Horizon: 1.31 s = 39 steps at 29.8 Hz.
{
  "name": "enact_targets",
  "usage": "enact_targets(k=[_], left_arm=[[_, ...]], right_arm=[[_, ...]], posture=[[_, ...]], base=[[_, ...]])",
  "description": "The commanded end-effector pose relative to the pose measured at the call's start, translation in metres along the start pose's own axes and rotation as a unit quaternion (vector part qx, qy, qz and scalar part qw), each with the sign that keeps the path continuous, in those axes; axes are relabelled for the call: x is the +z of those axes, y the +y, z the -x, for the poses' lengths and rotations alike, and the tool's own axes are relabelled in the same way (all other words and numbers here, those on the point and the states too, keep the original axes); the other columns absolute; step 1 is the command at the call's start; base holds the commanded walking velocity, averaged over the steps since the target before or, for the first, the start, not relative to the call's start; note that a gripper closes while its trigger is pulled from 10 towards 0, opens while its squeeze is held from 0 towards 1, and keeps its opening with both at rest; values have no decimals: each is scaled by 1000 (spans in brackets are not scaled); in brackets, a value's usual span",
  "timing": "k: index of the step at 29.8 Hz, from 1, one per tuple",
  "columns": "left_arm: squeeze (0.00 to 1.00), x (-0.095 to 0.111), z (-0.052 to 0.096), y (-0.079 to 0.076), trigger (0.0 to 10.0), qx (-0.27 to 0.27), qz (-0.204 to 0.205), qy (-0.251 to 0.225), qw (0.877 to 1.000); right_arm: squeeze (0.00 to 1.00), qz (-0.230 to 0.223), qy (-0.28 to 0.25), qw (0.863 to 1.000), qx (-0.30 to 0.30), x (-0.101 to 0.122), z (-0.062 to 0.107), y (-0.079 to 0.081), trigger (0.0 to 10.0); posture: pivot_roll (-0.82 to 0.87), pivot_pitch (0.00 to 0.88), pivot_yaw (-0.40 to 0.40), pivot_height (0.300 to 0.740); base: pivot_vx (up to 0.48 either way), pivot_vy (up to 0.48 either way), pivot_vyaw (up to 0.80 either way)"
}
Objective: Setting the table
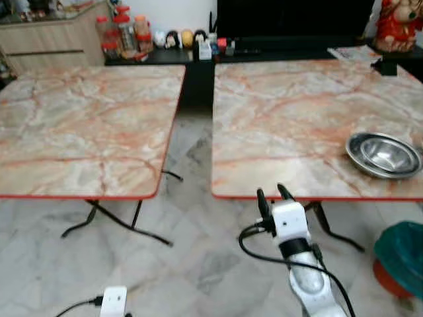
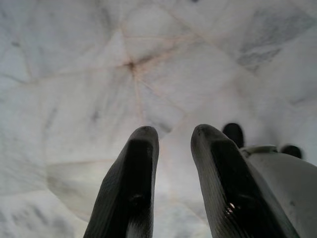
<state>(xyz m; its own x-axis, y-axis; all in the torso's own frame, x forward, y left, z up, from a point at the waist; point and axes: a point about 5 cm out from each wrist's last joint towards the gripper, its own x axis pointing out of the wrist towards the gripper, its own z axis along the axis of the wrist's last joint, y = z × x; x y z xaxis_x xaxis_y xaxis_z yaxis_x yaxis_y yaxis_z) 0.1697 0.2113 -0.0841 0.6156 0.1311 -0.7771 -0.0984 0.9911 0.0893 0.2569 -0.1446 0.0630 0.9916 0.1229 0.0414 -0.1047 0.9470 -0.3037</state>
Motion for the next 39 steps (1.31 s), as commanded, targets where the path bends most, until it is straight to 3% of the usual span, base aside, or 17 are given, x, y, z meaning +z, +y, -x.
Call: enact_targets(k=[1, 4, 8, 10, 17, 22, 24, 32, 34, 39], left_arm=[[0, -1, 0, -1, 10000, 0, 3, 2, 1000], [0, 1, 0, -1, 10000, 0, 4, 0, 1000], [0, 2, -1, -2, 10000, 0, 4, -2, 1000], [0, 2, -1, -2, 10000, 0, 3, -2, 1000], [0, 4, -1, 0, 10000, 1, 1, -3, 1000], [0, 6, -1, 2, 10000, 3, -2, -5, 1000], [0, 6, -1, 3, 10000, 3, -4, -6, 1000], [0, 7, -2, 5, 10000, 3, -7, -7, 1000], [0, 7, -1, 7, 10000, 4, -10, -7, 1000], [0, 9, -2, 8, 10000, 5, -12, -8, 1000]], right_arm=[[0, -1, 54, 999, -1, -23, 11, -2, 10000], [0, -35, 107, 993, -22, -45, 19, -5, 10000], [0, -41, 147, 988, -29, -62, 25, -8, 10000], [0, -61, 200, 977, -35, -81, 30, -9, 10000], [0, -78, 280, 957, -20, -106, 38, -2, 10000], [0, -89, 350, 933, -3, -122, 52, 7, 10000], [0, -96, 394, 914, -2, -132, 63, 12, 10000], [0, -89, 427, 900, 15, -138, 73, 17, 10000], [0, -113, 438, 892, -12, -140, 75, 13, 10000], [0, -118, 441, 889, -22, -141, 75, 10, 10000]], posture=[[-13, 38, 68, 740], [-10, 34, 67, 740], [-8, 30, 66, 740], [-5, 19, 67, 740], [19, 0, 68, 740], [24, 0, 70, 740], [27, 0, 70, 740], [34, 0, 76, 740], [38, 0, 79, 740], [39, 0, 81, 740]], base=[[0, 480, 0], [0, 480, 0], [0, 480, 0], [0, 480, 0], [0, 480, 0], [0, 480, 0], [0, 480, 0], [0, 480, 0], [0, 480, 0], [0, 480, 0]])
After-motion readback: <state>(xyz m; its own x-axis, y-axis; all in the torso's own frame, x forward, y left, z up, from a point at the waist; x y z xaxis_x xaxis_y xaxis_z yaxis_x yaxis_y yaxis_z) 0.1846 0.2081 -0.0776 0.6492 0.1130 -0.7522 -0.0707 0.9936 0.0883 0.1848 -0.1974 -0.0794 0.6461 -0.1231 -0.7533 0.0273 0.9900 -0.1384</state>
